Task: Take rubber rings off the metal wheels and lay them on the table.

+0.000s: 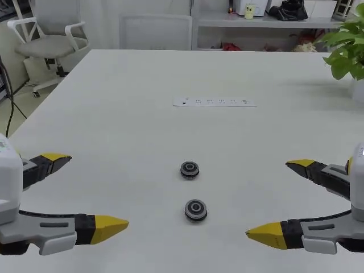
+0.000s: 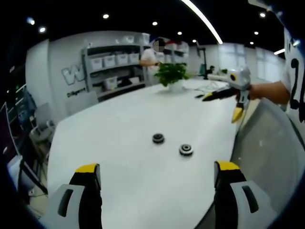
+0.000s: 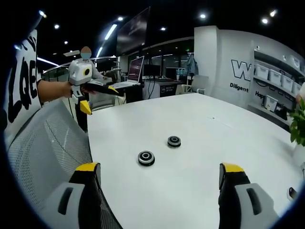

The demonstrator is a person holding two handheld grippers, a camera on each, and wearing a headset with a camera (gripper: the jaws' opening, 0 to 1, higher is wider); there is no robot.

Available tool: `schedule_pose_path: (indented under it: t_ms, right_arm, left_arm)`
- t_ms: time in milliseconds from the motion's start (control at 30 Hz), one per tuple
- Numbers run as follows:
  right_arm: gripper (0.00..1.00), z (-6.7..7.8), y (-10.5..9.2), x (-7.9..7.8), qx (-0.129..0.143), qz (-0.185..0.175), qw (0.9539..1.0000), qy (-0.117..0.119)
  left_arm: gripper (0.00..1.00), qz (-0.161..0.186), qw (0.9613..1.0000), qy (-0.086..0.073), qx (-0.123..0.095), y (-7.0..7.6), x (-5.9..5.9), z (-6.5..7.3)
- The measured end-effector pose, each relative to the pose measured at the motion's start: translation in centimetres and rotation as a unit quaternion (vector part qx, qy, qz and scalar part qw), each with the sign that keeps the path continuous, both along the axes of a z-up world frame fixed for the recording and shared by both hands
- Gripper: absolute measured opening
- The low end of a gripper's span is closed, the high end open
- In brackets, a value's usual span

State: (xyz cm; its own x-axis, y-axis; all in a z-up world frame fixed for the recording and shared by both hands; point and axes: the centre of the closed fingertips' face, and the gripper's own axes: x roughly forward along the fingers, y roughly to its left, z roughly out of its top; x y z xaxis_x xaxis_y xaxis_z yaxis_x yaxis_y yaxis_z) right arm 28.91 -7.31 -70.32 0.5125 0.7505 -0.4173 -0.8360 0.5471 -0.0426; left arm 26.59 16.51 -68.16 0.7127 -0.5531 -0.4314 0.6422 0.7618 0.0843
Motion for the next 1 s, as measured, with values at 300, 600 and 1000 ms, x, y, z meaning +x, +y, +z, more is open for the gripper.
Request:
schedule_pose_path:
  t_ms: [300, 600, 1000]
  right_arm:
    - [1.00, -0.14, -0.05, 0.13, -0.003, 0.001, 1.0000, 0.000]
    - [1.00, -0.34, 0.00, 0.08, -0.002, 0.000, 1.0000, 0.003]
    - [1.00, -0.22, 0.49, 0.55, -0.005, 0.007, 1.0000, -0.001]
  left_arm:
    - [1.00, -0.002, 1.0000, 0.000, 0.000, -0.17, 0.10, -0.01]
    - [1.00, -0.004, 1.0000, 0.003, -0.002, -0.08, 0.11, -0.23]
    - [1.00, -0.010, 0.9999, 0.002, 0.001, -0.16, 0.50, -0.30]
